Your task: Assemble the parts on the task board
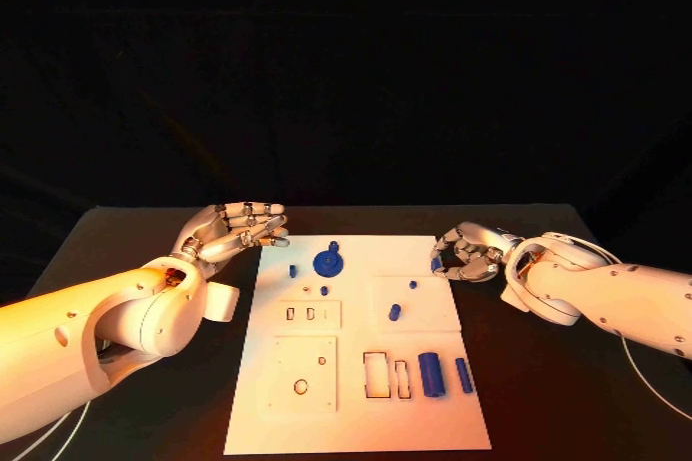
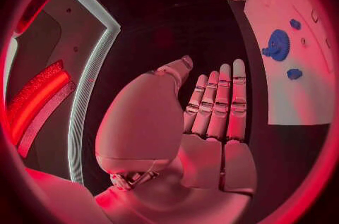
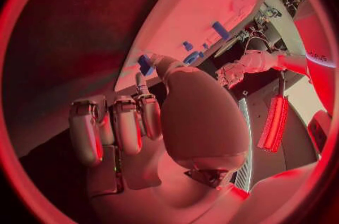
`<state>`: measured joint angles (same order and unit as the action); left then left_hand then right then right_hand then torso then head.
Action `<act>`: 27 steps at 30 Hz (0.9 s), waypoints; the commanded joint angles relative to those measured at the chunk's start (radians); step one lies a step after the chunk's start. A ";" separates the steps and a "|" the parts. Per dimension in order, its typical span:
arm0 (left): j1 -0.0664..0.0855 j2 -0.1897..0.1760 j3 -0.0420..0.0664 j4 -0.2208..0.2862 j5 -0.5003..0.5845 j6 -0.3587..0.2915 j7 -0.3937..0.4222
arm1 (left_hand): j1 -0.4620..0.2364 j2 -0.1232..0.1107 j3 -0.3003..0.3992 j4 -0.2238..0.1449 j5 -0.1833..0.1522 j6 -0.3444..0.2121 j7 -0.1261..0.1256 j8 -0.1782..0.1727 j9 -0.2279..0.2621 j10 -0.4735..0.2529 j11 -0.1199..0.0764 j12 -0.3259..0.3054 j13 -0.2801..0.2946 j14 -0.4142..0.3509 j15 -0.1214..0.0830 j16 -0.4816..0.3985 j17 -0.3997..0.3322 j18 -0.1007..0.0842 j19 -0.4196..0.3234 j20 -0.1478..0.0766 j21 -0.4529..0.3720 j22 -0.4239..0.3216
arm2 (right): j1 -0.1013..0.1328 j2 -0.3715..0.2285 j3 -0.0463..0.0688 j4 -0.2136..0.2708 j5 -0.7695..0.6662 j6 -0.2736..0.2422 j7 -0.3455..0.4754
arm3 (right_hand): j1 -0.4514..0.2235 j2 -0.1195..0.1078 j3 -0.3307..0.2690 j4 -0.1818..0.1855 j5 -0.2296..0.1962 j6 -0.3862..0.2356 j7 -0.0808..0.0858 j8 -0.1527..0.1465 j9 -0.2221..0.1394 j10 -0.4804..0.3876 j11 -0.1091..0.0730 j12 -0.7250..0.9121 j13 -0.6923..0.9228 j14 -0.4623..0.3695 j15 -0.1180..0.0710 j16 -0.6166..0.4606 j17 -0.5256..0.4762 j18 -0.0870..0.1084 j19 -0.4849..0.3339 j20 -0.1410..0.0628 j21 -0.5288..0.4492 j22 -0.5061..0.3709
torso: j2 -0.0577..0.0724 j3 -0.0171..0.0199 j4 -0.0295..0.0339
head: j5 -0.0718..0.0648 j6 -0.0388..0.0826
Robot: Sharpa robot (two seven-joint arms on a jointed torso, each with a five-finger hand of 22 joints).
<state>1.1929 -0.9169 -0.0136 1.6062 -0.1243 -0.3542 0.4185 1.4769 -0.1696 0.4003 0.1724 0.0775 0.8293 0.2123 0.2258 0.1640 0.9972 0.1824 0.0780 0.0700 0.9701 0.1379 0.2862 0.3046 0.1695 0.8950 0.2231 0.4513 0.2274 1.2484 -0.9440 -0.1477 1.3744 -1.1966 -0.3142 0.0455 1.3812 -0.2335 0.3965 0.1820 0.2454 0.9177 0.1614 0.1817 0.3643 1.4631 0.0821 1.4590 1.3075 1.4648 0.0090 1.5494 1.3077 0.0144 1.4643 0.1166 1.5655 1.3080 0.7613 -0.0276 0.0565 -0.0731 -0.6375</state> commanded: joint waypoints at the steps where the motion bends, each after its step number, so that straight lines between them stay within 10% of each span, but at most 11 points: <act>1: 0.001 0.001 0.001 0.001 -0.003 0.016 0.006 | -0.011 -0.003 0.003 -0.003 -0.005 -0.005 0.030 0.000 0.002 -0.002 0.006 -0.003 -0.001 -0.006 0.000 -0.005 0.003 0.005 -0.010 0.003 0.004 0.003 | -0.002 0.003 0.000 -0.002 0.000 0.010 -0.001 | -0.001 0.009 0.011 -0.001 -0.008 0.011 0.002 0.004 0.001 0.016 -0.003 0.006 0.159 0.093 0.000 0.003 0.204 -0.014 0.107 0.002 0.005 0.263 | 0.000 -0.0003 0.0002 | 0.001 -0.002; 27: 0.001 -0.001 0.001 0.001 -0.003 0.018 0.000 | -0.012 -0.003 0.003 -0.003 -0.005 -0.006 0.030 0.000 0.002 -0.002 0.006 -0.003 -0.001 -0.007 0.000 -0.006 0.004 0.005 -0.012 0.004 0.007 0.004 | -0.005 0.009 0.000 0.001 0.018 -0.107 -0.001 | -0.014 0.065 0.095 -0.042 -0.018 0.111 -0.046 0.074 0.035 0.039 -0.045 0.026 0.179 0.093 -0.036 0.003 0.206 -0.014 0.107 -0.031 0.005 0.263 | -0.001 0.0000 -0.0005 | 0.000 -0.005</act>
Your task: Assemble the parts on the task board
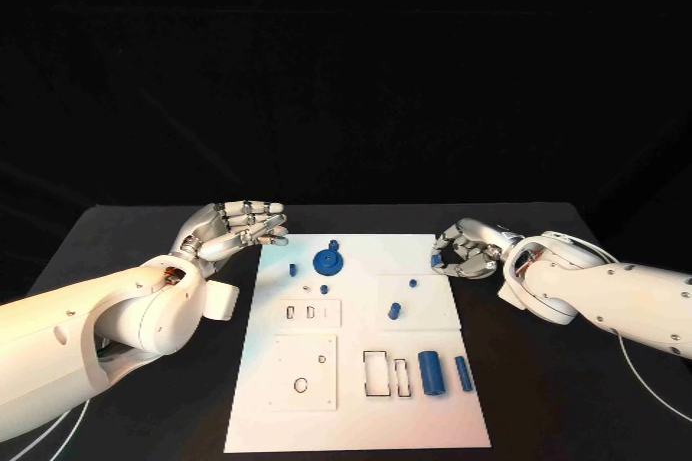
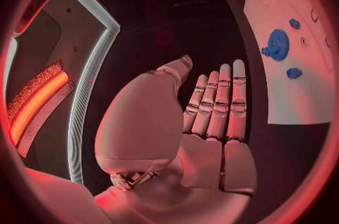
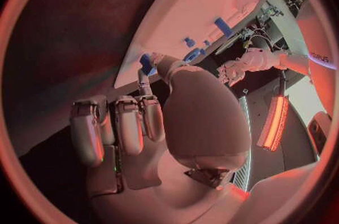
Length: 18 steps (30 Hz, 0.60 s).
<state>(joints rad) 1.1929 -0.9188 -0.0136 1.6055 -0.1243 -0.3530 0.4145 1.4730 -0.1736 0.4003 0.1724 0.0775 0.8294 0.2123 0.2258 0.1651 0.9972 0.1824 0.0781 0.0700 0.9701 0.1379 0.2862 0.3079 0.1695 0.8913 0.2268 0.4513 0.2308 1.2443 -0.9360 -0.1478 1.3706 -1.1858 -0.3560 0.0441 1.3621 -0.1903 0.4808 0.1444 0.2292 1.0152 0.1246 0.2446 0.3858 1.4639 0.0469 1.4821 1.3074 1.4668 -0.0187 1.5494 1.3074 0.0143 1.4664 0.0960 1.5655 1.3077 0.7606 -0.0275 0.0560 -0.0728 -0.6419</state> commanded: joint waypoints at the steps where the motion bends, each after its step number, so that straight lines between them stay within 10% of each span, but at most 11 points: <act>1: 0.001 0.001 0.001 0.001 -0.003 0.017 0.004 | -0.008 0.001 0.003 -0.003 -0.005 -0.006 0.030 0.000 0.001 -0.002 0.006 -0.003 -0.001 -0.007 0.000 -0.006 0.001 0.005 -0.008 0.000 0.007 0.001 | -0.001 0.002 0.000 0.006 0.007 -0.072 -0.001 | 0.006 0.025 0.017 -0.009 -0.001 0.013 -0.010 0.013 0.015 0.039 -0.011 0.003 0.180 0.091 -0.010 0.003 0.206 -0.014 0.104 -0.012 0.005 0.263 | -0.001 -0.0002 -0.0001 | 0.000 0.000; 18: 0.001 0.002 0.000 -0.007 -0.003 0.017 0.001 | -0.008 0.001 0.003 -0.003 -0.005 -0.006 0.030 0.000 0.001 -0.002 0.006 -0.003 -0.001 -0.007 0.000 -0.006 0.001 0.005 -0.008 0.000 0.007 0.001 | 0.013 0.018 0.001 0.158 -0.053 -0.183 -0.204 | -0.021 0.031 0.039 -0.012 -0.002 0.008 -0.013 0.026 0.024 0.038 -0.014 -0.001 0.178 0.089 -0.014 -0.001 0.195 -0.014 0.104 -0.017 0.005 0.263 | -0.004 -0.0016 -0.0005 | 0.006 -0.002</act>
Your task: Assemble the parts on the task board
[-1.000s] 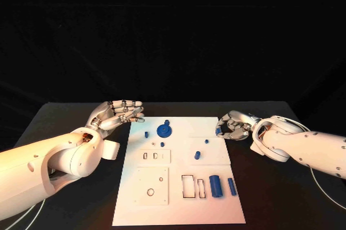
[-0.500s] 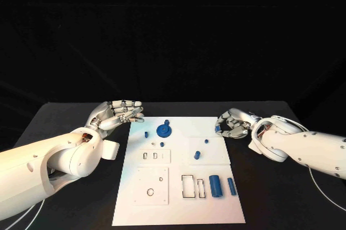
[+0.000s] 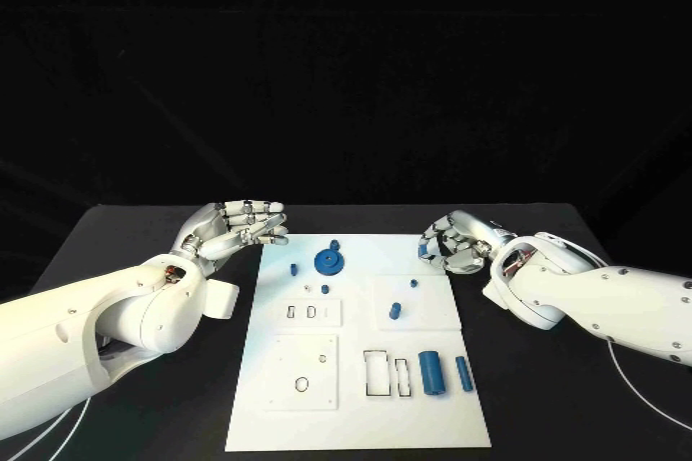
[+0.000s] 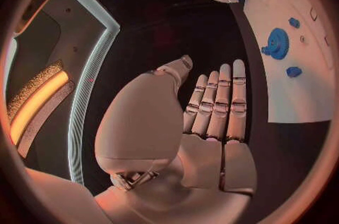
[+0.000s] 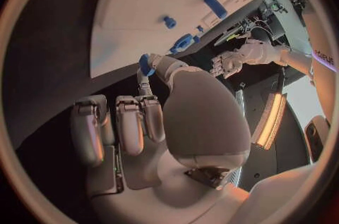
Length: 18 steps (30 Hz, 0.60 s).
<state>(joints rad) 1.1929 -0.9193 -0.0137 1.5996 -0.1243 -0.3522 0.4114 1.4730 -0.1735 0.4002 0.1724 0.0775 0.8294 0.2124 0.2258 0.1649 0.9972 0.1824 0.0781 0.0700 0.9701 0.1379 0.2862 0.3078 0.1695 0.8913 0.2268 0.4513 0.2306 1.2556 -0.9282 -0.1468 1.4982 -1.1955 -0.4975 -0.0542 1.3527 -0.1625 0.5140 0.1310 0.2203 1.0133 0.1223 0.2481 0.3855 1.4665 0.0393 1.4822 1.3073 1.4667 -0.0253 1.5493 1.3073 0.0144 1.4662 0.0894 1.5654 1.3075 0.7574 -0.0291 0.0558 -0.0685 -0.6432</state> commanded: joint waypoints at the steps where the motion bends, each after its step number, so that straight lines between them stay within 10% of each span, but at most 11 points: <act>1: 0.001 0.003 0.000 -0.003 -0.003 0.016 0.003 | -0.008 0.001 0.003 -0.003 -0.005 -0.006 0.030 0.000 0.002 -0.002 0.006 -0.003 -0.001 -0.007 0.000 -0.006 0.001 0.005 -0.008 0.000 0.007 0.001 | 0.002 0.018 0.000 0.043 -0.049 -0.043 -0.124 | -0.012 0.003 0.006 0.001 0.007 0.010 -0.011 0.023 0.025 0.035 -0.007 -0.001 0.178 0.089 -0.007 -0.001 0.195 -0.014 0.105 -0.011 0.005 0.263 | -0.003 -0.0006 -0.0007 | 0.004 -0.002; 18: 0.001 0.016 -0.001 -0.033 -0.002 0.009 -0.005 | -0.011 0.001 0.003 -0.004 -0.006 -0.006 0.031 0.000 0.002 -0.001 0.006 -0.004 -0.001 -0.007 0.000 -0.006 0.003 0.005 -0.011 0.001 0.010 0.003 | -0.010 0.190 -0.006 0.169 -0.167 -0.010 -0.318 | -0.024 0.005 0.010 0.003 0.006 0.008 -0.012 0.027 0.027 0.036 -0.008 -0.001 0.177 0.087 -0.008 -0.004 0.185 -0.014 0.105 -0.012 0.005 0.263 | -0.017 -0.0033 0.0015 | 0.036 -0.025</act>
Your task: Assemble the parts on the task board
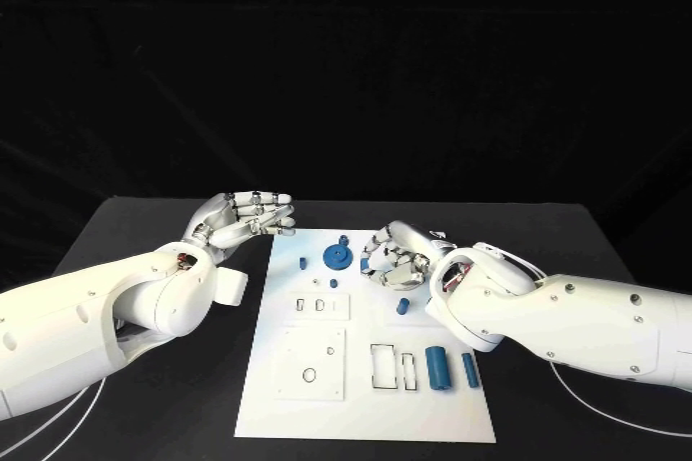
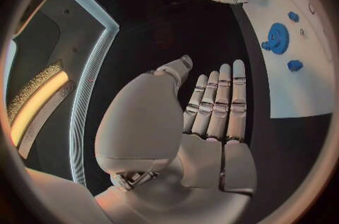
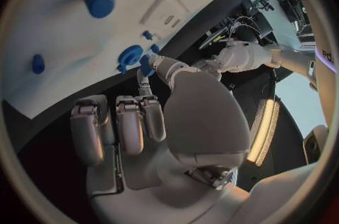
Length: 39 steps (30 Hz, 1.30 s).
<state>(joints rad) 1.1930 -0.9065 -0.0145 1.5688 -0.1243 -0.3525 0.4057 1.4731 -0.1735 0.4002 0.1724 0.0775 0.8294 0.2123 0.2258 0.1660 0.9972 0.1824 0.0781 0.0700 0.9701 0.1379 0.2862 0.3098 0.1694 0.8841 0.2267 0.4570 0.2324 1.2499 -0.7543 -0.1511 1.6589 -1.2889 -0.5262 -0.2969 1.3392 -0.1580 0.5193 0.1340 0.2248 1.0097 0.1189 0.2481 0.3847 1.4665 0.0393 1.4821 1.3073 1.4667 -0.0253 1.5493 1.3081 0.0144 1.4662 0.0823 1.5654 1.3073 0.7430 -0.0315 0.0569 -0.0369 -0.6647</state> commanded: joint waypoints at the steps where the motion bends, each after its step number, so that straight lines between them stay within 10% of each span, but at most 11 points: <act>1: 0.001 0.004 0.000 -0.003 -0.002 0.009 0.000 | -0.011 0.001 0.003 -0.004 -0.006 -0.006 0.031 0.000 0.001 -0.001 0.006 -0.004 -0.001 -0.007 0.000 -0.006 0.001 0.005 -0.004 0.001 0.004 0.001 | -0.007 0.026 -0.002 0.009 -0.081 0.022 -0.082 | -0.012 0.001 0.005 0.000 0.002 0.011 -0.009 0.027 0.029 0.036 -0.008 -0.001 0.178 0.087 -0.008 -0.004 0.183 -0.014 0.105 -0.005 0.005 0.263 | -0.003 -0.0013 0.0005 | 0.004 -0.004; 39: 0.001 0.015 -0.001 -0.010 -0.002 0.018 -0.015 | -0.015 0.003 0.004 -0.003 -0.006 -0.006 0.030 0.001 0.002 0.000 0.006 -0.003 0.000 -0.007 0.000 -0.006 0.003 0.006 -0.006 0.002 0.007 0.003 | -0.090 0.170 -0.013 -0.045 -0.232 0.047 -0.154 | -0.070 -0.028 0.000 0.008 0.000 0.001 -0.010 0.038 0.037 0.036 -0.010 -0.004 0.177 0.086 -0.011 -0.008 0.176 -0.014 0.105 -0.008 0.005 0.263 | -0.001 0.0004 0.0024 | 0.017 -0.024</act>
<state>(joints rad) 1.1930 -0.8926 -0.0163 1.5573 -0.1243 -0.3518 0.3880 1.4691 -0.1694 0.4002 0.1724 0.0775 0.8294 0.2123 0.2258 0.1667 0.9972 0.1824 0.0781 0.0700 0.9701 0.1379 0.2862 0.3116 0.1694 0.8842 0.2267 0.4607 0.2341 1.1622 -0.5858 -0.1635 1.6157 -1.4858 -0.4908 -0.4461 1.2826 -0.1855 0.5232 0.1381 0.2239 1.0081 0.1165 0.2830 0.3859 1.4665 0.0393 1.4821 1.3079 1.4630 -0.0288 1.5452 1.3076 0.0144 1.4661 0.0824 1.5655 1.3077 0.7424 -0.0312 0.0583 -0.0212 -0.6876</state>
